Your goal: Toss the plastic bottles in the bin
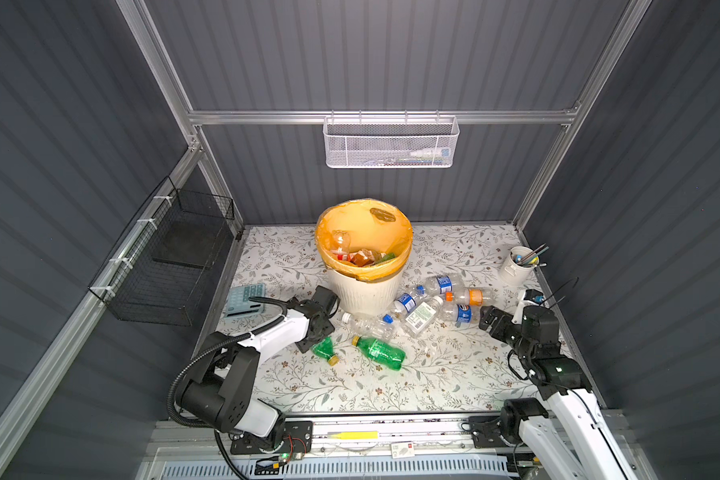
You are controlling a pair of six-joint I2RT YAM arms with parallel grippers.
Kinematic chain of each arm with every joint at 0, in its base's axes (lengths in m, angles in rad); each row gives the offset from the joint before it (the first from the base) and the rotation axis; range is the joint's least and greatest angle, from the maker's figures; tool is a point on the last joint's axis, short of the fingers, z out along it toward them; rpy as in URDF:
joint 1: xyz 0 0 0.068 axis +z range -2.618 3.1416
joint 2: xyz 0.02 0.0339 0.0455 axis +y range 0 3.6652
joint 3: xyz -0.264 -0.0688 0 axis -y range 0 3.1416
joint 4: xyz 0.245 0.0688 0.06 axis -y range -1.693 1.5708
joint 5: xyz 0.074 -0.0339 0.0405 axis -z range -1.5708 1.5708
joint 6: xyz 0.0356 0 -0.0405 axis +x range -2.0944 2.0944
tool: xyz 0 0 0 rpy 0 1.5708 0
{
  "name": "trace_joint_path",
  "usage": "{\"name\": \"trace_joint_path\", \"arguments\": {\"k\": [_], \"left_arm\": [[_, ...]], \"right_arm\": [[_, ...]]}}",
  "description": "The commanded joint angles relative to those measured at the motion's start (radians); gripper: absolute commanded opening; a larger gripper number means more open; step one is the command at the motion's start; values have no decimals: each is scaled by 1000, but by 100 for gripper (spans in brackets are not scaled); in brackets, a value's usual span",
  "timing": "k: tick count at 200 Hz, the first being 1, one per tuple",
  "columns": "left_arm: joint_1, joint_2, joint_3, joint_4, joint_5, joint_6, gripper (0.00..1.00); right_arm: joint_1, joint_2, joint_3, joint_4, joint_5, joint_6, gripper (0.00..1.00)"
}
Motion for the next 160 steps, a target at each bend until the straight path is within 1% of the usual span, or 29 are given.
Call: {"name": "trace_joint_path", "arguments": {"k": [1,10,23,27,51,85,119,160], "left_arm": [[13,21,52,-40,22,185,80],[13,16,68,-59,20,208,86],[13,-4,76,-75,11,230,98],[13,-13,76,-78,11,233,100],[13,-72,77,-79,35,234,100],[10,-118,45,-81,67,185,100],[10,-70,19,-78,111,133,100],[9,-4,39,-42,142,117,100]], "right_arm": [[-4,-13,-14,-11,26,21,99],[-4,-12,-12,-15,23,23,99],[-4,-9,-12,-16,21,23,99],[-3,-10,-12,-14,19,22,99],[-4,1,-11,-8,21,7,99],[-5,30,-11,13,6,-1,99],[-7,47,-18,38,-6,1,99],[-9,56,-27,43,-10,0,99]]}}
